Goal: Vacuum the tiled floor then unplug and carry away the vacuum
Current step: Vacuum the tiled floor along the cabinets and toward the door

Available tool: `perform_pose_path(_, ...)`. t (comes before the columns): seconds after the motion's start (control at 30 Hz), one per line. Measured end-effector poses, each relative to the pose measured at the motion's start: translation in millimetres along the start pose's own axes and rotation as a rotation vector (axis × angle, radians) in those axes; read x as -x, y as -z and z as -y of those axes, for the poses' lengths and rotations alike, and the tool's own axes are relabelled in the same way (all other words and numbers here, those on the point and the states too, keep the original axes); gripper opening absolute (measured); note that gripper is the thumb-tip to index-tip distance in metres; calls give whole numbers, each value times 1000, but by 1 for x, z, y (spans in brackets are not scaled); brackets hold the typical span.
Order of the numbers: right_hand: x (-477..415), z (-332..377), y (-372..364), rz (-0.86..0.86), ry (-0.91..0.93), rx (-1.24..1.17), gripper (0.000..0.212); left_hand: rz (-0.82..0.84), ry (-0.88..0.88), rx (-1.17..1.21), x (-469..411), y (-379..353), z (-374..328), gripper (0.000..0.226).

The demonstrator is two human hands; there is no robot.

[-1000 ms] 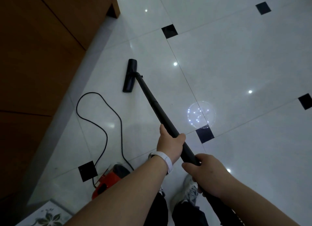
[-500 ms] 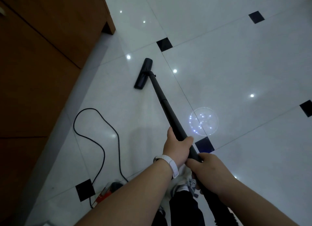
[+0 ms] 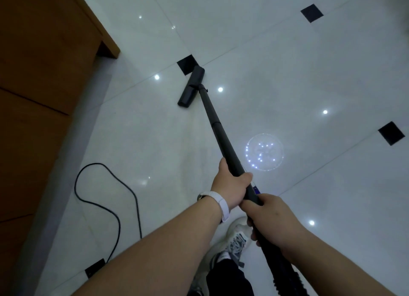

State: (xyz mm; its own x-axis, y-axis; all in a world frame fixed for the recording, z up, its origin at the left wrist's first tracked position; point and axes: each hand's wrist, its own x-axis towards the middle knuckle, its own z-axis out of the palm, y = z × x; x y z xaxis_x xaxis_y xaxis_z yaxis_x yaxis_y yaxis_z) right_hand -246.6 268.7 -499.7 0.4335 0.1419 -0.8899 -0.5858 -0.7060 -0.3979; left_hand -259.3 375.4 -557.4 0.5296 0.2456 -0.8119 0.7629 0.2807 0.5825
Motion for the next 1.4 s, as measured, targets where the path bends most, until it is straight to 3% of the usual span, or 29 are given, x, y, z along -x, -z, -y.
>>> perform_pose_path(0.43,-29,-8,93,-20,-61,-178,33,62,6,-179,-37,-92,-42,67)
perform_pose_path(0.8,-14,-43,142,-85,-123,-301,31,158,5,-316,-28,-158,-42,63)
perform_pose_path(1.03,-15,-40,143,-136,-152,-355,29,230,-1,-357,-35,-166,-49,52)
perform_pose_path(1.4,-50,50,135,-140,-154,-418,26,252,-25,-384,-92,-121,-120,67)
